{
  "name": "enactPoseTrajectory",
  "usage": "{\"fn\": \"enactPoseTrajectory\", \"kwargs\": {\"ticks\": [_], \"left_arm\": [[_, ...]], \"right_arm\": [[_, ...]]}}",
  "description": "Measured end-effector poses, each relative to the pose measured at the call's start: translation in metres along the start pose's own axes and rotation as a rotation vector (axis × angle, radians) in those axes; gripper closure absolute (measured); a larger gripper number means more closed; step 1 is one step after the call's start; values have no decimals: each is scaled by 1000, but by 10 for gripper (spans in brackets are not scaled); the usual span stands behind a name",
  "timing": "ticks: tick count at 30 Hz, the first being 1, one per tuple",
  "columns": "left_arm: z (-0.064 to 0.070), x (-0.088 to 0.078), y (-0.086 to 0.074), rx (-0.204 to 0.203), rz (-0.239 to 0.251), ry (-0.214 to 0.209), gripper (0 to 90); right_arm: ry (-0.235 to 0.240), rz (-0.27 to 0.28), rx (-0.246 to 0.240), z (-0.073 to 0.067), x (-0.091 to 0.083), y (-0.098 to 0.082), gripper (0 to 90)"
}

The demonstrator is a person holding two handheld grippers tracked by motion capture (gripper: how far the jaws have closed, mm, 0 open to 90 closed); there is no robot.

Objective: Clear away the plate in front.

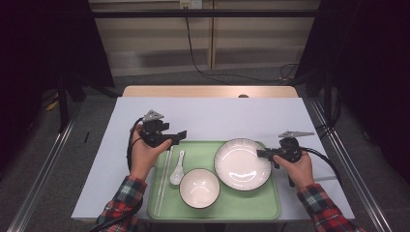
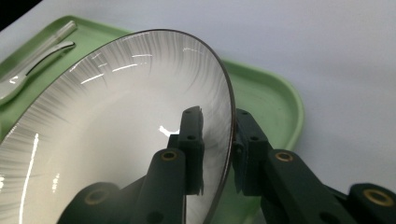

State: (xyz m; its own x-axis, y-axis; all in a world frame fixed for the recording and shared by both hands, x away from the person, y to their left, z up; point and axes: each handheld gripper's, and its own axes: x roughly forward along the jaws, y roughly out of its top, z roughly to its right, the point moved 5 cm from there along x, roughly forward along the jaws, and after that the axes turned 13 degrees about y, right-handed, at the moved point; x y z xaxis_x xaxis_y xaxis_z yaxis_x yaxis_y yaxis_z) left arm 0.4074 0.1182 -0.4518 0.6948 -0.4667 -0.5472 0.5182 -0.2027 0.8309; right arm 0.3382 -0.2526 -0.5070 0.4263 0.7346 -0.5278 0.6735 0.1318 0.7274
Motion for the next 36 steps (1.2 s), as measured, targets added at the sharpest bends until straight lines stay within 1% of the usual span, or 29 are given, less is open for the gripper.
{"fn": "enactPoseTrajectory", "kwargs": {"ticks": [3, 7, 9, 11, 13, 15, 16, 17, 18, 21, 22, 23, 25, 28, 29, 30, 31, 33, 34, 35, 36], "left_arm": [[-3, 1, -1, -6, -4, 3, 167], [-7, 2, -5, -10, -13, 5, 167], [-8, 0, -6, -8, -16, 16, 166], [-7, -2, -5, 2, -17, 18, 164], [-6, -6, -3, 0, -6, 24, 164], [-6, -9, -1, -5, 3, 28, 164], [-6, -10, -1, -8, 6, 21, 163], [-7, -10, -1, -4, 4, 23, 163], [-7, -11, -2, -2, 3, 27, 163], [-9, -11, -5, -18, -3, 25, 163], [-10, -11, -6, -9, -9, 29, 163], [-11, -11, -7, -10, -9, 27, 163], [-13, -12, -8, -10, -9, 30, 162], [-15, -15, -8, -16, -5, 33, 161], [-16, -17, -8, -16, -5, 37, 160], [-17, -18, -8, -17, -2, 38, 160], [-18, -19, -8, -18, -1, 39, 160], [-20, -22, -10, -15, -5, 43, 159], [-20, -23, -10, -28, 1, 47, 159], [-21, -24, -11, -28, 0, 47, 158], [-22, -25, -12, -28, -2, 55, 156]], "right_arm": [[-19, -13, -13, 1, 1, -2, 742], [-31, -23, -26, 2, 2, -4, 730], [-31, -16, -39, 2, 2, -4, 724], [-28, -13, -59, 0, 2, -5, 684], [-25, -6, -80, -1, 1, -6, 658], [-23, 0, -91, -2, 0, -6, 652], [-23, 0, -93, -2, 0, -6, 652], [-26, 2, -94, -2, -1, -6, 649], [-29, 10, -96, -1, -2, -5, 650], [-30, 22, -98, -1, -3, -3, 654], [-37, 40, -99, 0, -4, -2, 645], [-35, 63, -97, 0, -5, -1, 632], [-40, 103, -109, -1, -8, 3, 588], [-22, 180, -154, -2, -13, 8, 461], [-7, 200, -166, -2, -14, 10, 416], [20, 215, -175, -4, -15, 10, 371], [27, 219, -186, -4, -17, 11, 336], [14, 211, -218, -4, -20, 10, 271], [11, 211, -226, -4, -22, 10, 256], [16, 202, -234, -4, -24, 9, 227], [8, 199, -233, -3, -25, 8, 203]]}}
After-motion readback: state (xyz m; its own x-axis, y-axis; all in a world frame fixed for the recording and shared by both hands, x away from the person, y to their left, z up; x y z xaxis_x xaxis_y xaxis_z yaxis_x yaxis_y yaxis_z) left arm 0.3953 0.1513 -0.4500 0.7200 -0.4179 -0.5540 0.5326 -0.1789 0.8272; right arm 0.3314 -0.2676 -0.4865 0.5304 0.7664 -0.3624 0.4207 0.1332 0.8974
